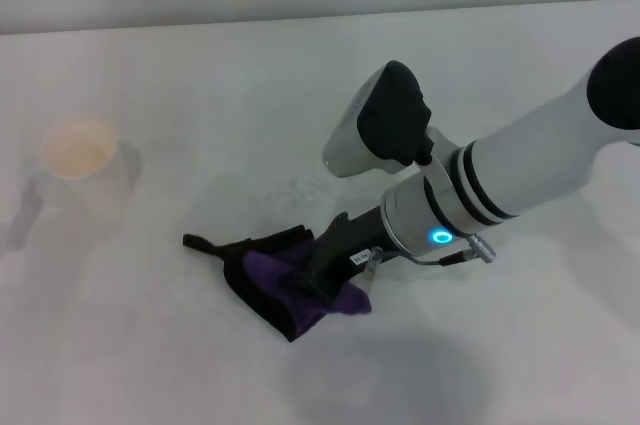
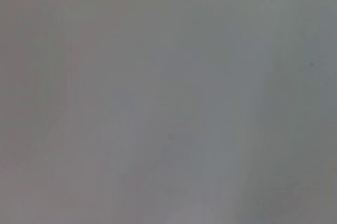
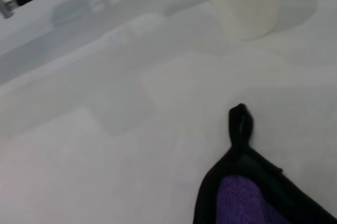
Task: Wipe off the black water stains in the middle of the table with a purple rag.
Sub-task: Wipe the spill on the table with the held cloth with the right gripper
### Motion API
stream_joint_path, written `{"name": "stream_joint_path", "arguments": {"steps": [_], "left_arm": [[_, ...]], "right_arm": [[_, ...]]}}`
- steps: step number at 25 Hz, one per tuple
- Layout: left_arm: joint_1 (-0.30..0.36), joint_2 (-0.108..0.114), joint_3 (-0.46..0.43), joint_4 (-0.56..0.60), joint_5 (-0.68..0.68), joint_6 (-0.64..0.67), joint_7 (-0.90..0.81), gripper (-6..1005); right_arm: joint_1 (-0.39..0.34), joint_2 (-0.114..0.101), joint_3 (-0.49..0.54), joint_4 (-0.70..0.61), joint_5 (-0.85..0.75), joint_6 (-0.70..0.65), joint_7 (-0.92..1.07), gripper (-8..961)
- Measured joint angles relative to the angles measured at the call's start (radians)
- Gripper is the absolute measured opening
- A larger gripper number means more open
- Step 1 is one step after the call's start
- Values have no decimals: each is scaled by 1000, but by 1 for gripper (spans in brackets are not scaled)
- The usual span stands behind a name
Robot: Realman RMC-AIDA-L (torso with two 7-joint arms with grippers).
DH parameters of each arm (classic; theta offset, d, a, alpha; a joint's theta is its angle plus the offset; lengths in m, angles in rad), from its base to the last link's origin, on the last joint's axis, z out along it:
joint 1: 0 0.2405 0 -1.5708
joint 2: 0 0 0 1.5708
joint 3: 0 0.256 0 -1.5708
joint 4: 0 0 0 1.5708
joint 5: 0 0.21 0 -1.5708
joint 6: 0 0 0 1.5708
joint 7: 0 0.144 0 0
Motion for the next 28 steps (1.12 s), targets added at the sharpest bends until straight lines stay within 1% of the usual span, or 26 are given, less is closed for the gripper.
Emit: {"name": "stream_joint_path", "arguments": {"steps": [2,6,11,15,18,22,24,26,28], "left_arm": [[-1,0,0,0,1,0,0,885],[-1,0,0,0,1,0,0,885],[-7,1,0,0,3,0,0,885],[-11,2,1,0,3,0,0,885],[-13,2,0,0,3,0,0,885],[-14,2,-1,0,2,0,0,885],[-14,3,-1,4,-1,0,0,885],[-14,3,-1,7,-1,1,0,884],[-14,3,-1,10,-2,4,0,884]], "right_arm": [[-5,-2,6,0,1,-1,-7,98],[-19,-12,27,-1,-18,-52,-10,97],[-31,-9,126,-2,-115,-99,-12,95],[-30,-12,162,-2,-133,-118,-14,94],[-31,-11,172,4,-133,-81,-23,95],[-26,-4,164,11,-123,34,-44,95],[-25,1,154,14,-122,69,-50,95],[-25,1,149,16,-122,70,-52,95],[-29,-4,158,17,-124,56,-52,95]]}}
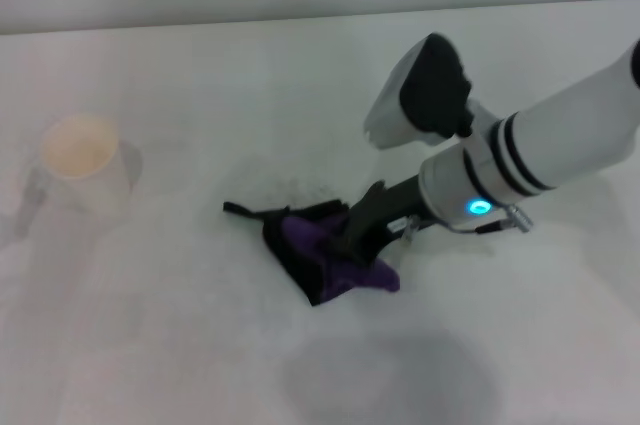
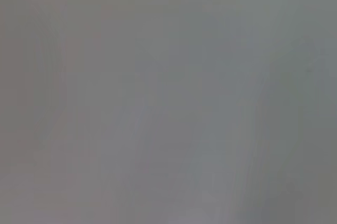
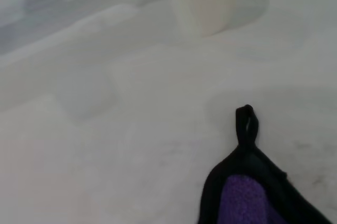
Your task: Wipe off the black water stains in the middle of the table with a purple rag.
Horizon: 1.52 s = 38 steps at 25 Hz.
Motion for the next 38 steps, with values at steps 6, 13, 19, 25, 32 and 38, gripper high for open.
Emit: {"name": "stream_joint_path", "arguments": {"steps": [6,13,19,25,32,38], "left_arm": [[-3,0,0,24,-1,32,0,883],[-5,0,0,37,-1,45,0,883],[-8,0,0,42,-3,46,0,884],[-9,1,0,48,-3,46,1,884],[-6,1,0,53,-3,48,2,883],[-1,0,0,53,-3,48,2,883]], "right_arm": [[-20,-14,117,-5,-57,-11,0,95],[-41,-18,287,0,-180,52,0,94],[-73,-23,368,14,-188,91,-4,94],[-97,-11,427,10,-181,97,-61,94],[-105,-4,419,8,-175,88,-148,95],[-123,-6,426,19,-124,86,-171,182]]}}
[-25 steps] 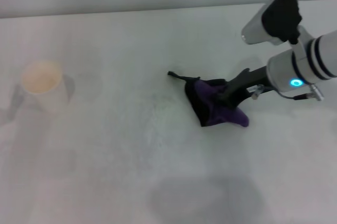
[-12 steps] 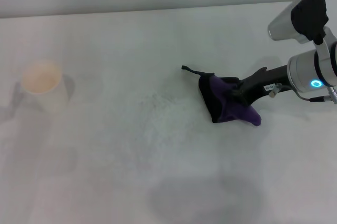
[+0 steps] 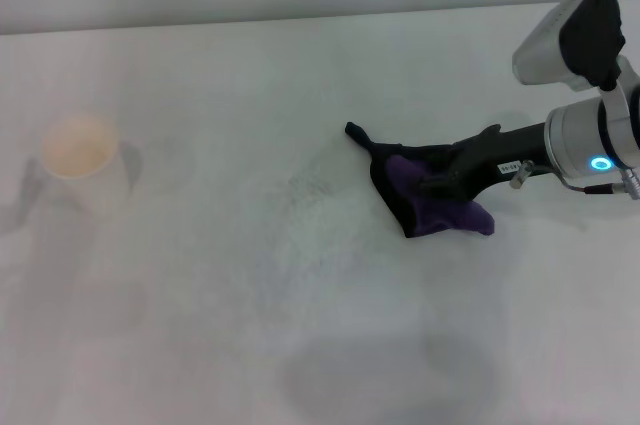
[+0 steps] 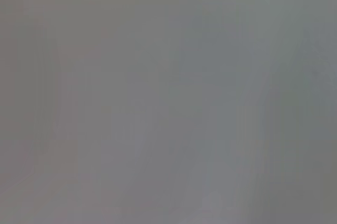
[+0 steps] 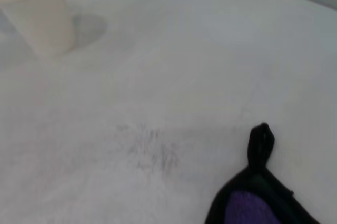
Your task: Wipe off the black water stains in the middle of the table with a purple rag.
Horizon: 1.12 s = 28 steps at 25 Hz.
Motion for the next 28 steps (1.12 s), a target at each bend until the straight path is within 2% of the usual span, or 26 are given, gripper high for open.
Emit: {"name": "stream_joint_path", "arguments": {"steps": [3,8,14,19,22,24,28], "left_arm": [[1,0,0,0,0,0,0,883],[1,-2,0,-1,0,-1,0,884],[2,-3,0,-3,0,-2,0,884],[3,-3,0,-3,0,-2,0,884],[2,-3,0,-2,0,-2,0,884],[0,-3,0,-3,0,-2,0,884],[-8,-3,0,-3,0,23,0,884]], "right_arm": [[-15,-1,12,2,66,-1,-40,403],[-36,-2,78,-22,204,-5,-170,658],[-67,-2,171,-162,572,-32,-476,776],[-90,1,202,-388,1000,8,-900,874],[-105,9,195,-524,1252,64,-1187,873],[-106,14,191,-605,1365,81,-1322,873],[-97,16,189,-714,1481,50,-1488,872]]}}
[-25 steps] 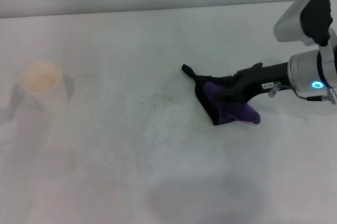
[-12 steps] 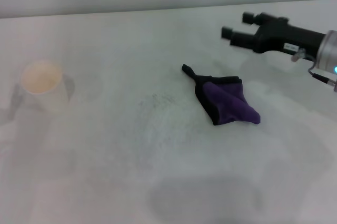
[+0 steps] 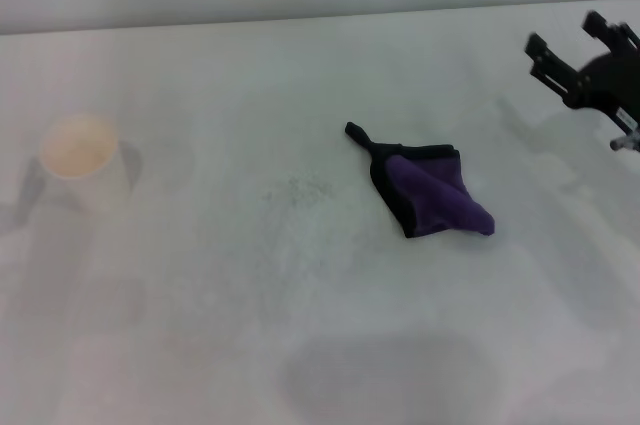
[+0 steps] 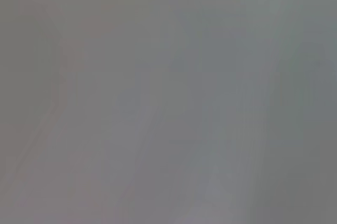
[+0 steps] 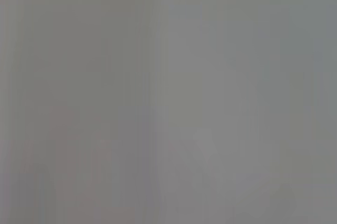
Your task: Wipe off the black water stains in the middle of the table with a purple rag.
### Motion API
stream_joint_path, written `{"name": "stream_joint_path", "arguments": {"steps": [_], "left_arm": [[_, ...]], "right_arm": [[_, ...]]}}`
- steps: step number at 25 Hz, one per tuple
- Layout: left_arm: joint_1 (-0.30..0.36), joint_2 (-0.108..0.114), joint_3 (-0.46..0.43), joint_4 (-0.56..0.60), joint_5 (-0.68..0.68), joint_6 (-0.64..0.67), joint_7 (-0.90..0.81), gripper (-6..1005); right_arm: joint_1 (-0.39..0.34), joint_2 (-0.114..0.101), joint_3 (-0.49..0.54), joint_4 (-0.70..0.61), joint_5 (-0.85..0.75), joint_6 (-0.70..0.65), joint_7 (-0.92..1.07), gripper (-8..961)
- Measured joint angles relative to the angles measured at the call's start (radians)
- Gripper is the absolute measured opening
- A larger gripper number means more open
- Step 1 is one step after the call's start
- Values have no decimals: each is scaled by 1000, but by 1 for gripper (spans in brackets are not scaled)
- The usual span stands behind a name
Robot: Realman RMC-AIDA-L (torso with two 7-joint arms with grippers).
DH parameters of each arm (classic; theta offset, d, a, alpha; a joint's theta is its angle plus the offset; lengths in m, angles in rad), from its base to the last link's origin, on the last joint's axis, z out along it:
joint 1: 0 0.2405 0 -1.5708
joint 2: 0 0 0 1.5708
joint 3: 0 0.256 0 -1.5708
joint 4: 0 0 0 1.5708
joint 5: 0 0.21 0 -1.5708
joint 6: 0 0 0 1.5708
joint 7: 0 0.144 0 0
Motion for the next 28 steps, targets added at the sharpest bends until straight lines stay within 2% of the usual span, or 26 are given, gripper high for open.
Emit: {"name": "stream_joint_path", "arguments": {"steps": [5,21,28], "left_arm": [[-7,-1,0,2,-13,39,0,884],[-27,-2,0,-2,-36,65,0,884],[-59,-3,0,2,-42,129,-1,884]], "right_arm": [[1,0,9,-48,61,-88,-22,871],[17,-1,12,-49,88,-123,-18,869],[40,-2,13,-47,123,-176,-19,869]]}}
